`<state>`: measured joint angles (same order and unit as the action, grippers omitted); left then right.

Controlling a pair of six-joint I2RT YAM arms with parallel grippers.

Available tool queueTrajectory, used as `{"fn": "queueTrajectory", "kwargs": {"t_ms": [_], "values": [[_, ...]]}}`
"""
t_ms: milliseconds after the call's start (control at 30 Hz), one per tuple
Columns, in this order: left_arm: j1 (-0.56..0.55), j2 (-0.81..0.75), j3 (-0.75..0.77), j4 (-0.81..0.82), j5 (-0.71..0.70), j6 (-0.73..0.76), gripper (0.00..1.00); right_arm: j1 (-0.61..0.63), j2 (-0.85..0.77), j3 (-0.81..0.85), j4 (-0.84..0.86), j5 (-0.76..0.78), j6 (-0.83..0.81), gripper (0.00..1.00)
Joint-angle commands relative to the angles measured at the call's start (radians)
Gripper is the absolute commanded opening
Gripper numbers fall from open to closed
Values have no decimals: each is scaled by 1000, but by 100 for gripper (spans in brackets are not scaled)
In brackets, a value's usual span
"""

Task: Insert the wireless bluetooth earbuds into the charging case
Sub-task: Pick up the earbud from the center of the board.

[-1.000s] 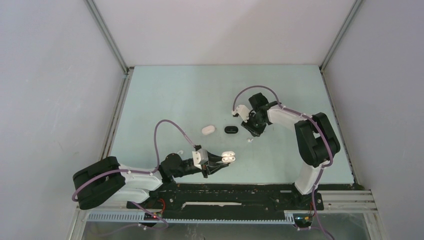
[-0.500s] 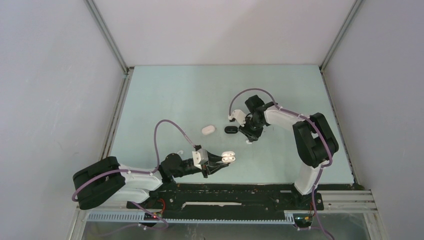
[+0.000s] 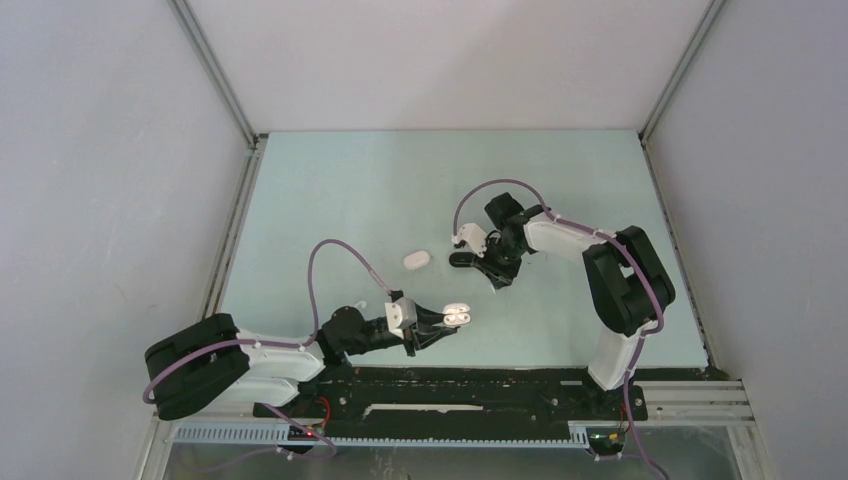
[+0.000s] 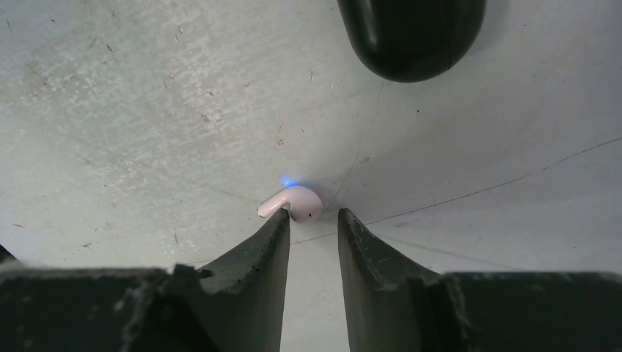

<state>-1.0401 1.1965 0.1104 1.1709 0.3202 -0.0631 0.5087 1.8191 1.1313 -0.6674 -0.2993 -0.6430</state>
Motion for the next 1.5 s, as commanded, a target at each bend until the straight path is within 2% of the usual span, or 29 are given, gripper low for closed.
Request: {"fn": "queueTrajectory", "kwargs": {"t_ms": [0,400,800,1167,1467], "values": [[6,-17,9,23,1,4,0,-6,35,15,-12,-41,-2,34],[6,-15,12,16,3,3,0,-7,59,15,-3,-93,-24,36],[6,-9,20,3,3,3,0,-15,70,31,-30,-104,-19,29],[6,-14,21,-5,6,3,0,-10,93,31,-37,-90,-12,30],[6,-18,21,-13,4,3,0,-11,65,31,-59,-101,-8,17]]}}
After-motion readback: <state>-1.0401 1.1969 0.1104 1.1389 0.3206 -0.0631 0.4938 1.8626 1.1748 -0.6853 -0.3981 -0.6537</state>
